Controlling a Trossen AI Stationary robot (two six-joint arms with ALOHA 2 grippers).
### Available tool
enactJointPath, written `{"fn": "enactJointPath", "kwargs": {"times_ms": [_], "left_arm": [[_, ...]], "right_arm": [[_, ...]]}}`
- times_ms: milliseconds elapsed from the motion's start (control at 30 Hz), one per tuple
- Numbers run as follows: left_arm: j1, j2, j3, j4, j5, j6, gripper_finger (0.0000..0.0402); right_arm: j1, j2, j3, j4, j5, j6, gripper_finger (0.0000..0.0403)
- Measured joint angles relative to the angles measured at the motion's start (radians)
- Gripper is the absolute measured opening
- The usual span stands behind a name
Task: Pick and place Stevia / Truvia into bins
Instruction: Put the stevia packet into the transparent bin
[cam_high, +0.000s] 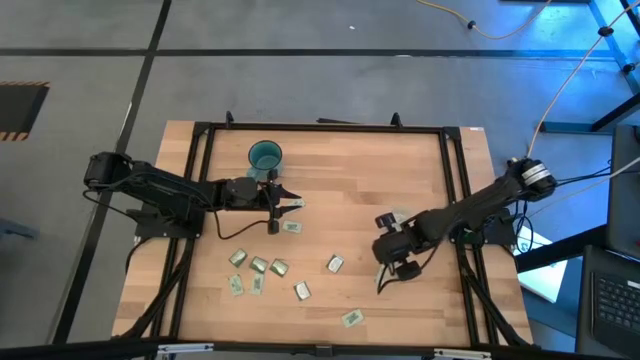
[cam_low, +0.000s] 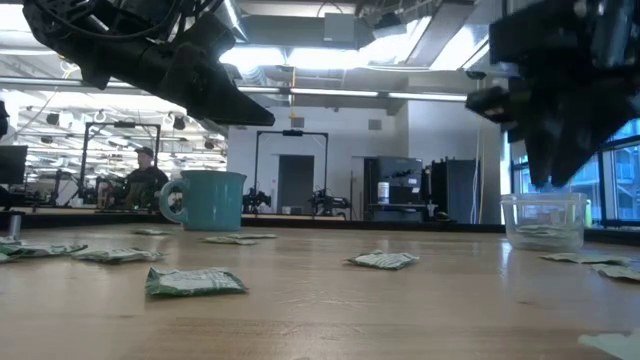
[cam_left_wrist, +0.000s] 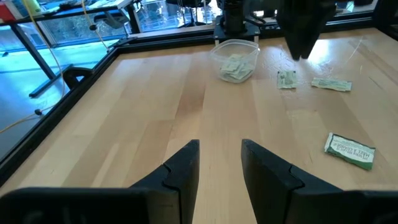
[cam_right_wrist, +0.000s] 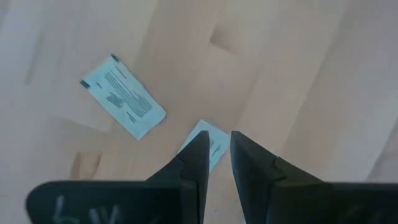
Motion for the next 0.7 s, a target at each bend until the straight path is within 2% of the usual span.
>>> {"fn": "enactJointPath", "kwargs": {"times_ms": [433,700], "left_arm": [[0.0,0.0,0.0,-0.001,0.0,0.0,0.0114],[0.0,0.0,0.0,-0.001,0.0,0.0,0.0114]], "right_arm": [[0.0,0.194,0.0,0.0,0.0,-0.003,0.007],[0.0,0.241,0.005,-0.003,0.006,-0.029,0.0065]]}}
